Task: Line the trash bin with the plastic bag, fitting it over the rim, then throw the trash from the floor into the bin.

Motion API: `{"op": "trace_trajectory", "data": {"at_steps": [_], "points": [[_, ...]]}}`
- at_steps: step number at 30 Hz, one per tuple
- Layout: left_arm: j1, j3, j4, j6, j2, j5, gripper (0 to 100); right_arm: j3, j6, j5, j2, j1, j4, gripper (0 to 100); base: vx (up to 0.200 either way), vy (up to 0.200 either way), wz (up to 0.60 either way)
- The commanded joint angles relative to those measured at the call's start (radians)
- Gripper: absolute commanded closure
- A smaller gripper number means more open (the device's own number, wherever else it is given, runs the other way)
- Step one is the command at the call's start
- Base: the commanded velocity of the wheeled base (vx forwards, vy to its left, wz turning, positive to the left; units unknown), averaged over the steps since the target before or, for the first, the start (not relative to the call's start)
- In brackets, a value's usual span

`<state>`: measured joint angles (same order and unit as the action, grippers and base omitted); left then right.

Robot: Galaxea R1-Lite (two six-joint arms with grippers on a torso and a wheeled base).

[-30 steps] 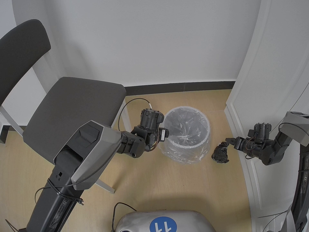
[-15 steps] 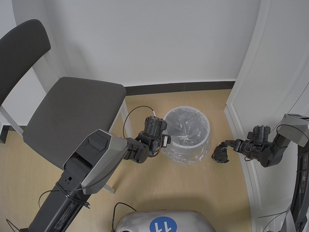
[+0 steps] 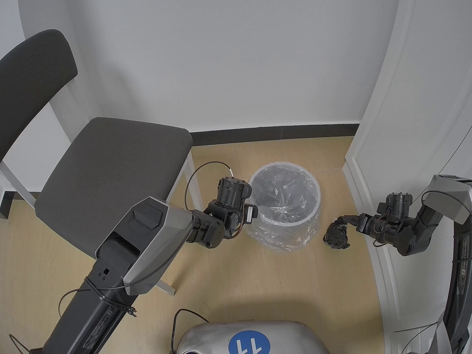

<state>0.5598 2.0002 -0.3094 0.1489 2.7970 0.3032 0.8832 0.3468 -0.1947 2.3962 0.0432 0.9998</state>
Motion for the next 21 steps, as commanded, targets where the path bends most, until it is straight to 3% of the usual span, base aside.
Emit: {"op": "trace_trajectory", "data": {"at_steps": [1,15,21], "points": [[-0.001,-0.003,-0.001,0.003,-0.005,0.001,0,-0.001,0.0,0.0,0.001,0.001,0.0,0,0.0,0.0,0.0],[-0.009,-0.141,-0.048,0.012,-0.056,0.002,0,-0.001,0.0,-0.002,0.001,0.001,0.0,0,0.0,0.0,0.0],[-0.017,-0.129,-0.065,0.009,-0.03,-0.001,0,-0.001,0.0,-0.002,0.008,0.001,0.0,0,0.0,0.0,0.0]]}}
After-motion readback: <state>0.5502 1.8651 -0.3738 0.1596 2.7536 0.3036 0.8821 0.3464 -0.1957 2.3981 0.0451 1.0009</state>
